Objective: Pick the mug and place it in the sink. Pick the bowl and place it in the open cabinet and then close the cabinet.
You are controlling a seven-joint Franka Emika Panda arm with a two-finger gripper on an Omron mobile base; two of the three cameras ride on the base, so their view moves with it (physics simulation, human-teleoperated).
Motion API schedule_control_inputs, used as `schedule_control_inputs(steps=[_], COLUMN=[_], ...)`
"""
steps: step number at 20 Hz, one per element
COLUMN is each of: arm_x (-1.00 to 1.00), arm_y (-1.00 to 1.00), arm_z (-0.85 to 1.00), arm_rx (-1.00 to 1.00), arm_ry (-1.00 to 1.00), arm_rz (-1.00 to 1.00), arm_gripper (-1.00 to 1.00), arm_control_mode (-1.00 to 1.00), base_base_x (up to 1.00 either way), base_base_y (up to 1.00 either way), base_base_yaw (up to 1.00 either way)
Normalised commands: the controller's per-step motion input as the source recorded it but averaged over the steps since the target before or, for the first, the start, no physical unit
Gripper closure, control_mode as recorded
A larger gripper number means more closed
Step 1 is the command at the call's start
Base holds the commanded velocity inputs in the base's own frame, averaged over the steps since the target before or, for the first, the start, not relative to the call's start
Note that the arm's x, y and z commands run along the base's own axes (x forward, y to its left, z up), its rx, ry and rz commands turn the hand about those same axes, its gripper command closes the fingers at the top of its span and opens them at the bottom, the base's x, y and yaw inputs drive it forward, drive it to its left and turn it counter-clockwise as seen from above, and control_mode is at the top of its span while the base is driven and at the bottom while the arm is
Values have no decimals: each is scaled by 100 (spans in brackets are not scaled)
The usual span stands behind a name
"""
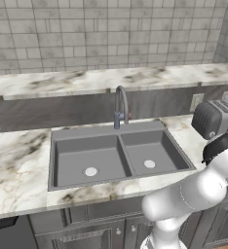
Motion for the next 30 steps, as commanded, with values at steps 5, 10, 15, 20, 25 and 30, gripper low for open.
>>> schedule_control_inputs(steps=[5, 10, 15, 20, 25, 30], arm_x=[9, 7, 5, 0, -15, -17], arm_y=[0, 0, 0, 16, 41, 43], arm_z=[-2, -4, -7, -1, 0, 3], arm_rx=[0, 0, 0, -1, 0, 0], arm_ry=[0, 0, 0, 0, 0, 0], arm_rz=[0, 0, 0, 0, 3, 4], arm_gripper=[100, 100, 100, 100, 100, 100], arm_control_mode=[-100, -100, -100, -100, -100, -100], base_base_x=[0, 0, 0, 0, 0, 0], base_base_y=[0, 0, 0, 0, 0, 0], base_base_yaw=[0, 0, 0, 0, 0, 0])
